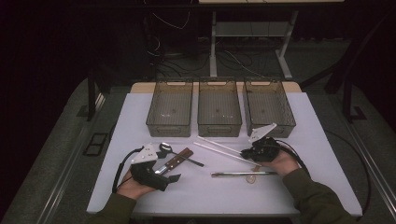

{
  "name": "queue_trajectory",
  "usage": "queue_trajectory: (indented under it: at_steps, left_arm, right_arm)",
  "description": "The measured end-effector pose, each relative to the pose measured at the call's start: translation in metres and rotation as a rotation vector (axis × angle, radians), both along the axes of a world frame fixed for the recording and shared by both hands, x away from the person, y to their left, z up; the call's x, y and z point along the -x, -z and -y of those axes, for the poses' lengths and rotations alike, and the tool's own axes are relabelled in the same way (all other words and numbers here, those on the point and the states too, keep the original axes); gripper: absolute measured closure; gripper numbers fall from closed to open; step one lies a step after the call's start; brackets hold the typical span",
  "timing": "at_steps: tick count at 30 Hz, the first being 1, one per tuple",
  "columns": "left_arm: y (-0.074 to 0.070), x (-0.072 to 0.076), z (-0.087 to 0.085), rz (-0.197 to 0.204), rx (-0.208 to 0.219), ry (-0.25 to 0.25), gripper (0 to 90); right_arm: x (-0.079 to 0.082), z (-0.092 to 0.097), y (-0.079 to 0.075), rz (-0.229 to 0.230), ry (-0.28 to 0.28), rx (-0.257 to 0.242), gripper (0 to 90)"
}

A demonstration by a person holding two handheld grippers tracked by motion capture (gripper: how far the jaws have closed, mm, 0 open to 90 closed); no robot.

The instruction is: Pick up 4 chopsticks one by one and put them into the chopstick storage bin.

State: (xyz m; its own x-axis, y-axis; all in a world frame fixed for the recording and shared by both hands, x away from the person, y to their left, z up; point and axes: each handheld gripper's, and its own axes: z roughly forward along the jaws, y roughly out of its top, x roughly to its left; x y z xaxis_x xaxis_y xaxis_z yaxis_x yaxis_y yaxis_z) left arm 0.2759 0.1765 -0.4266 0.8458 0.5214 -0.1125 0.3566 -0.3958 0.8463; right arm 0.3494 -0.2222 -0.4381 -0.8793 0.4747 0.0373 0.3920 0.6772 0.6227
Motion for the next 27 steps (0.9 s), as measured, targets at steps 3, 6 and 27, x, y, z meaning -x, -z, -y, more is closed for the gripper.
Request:
queue_trajectory:
  at_steps: [3, 6, 27]
  left_arm:
    - [0.000, 0.000, 0.000, 0.000, 0.000, 0.000, 1.1]
    - [0.000, 0.000, 0.000, 0.001, 0.002, 0.000, 1.0]
    - [0.000, 0.001, 0.001, 0.002, -0.002, 0.006, 1.0]
  right_arm:
    - [0.000, 0.002, -0.002, -0.001, 0.002, -0.011, 85.3]
    - [0.000, 0.002, -0.003, 0.001, 0.002, -0.019, 85.3]
    - [0.003, 0.011, -0.014, 0.014, 0.010, -0.093, 85.4]
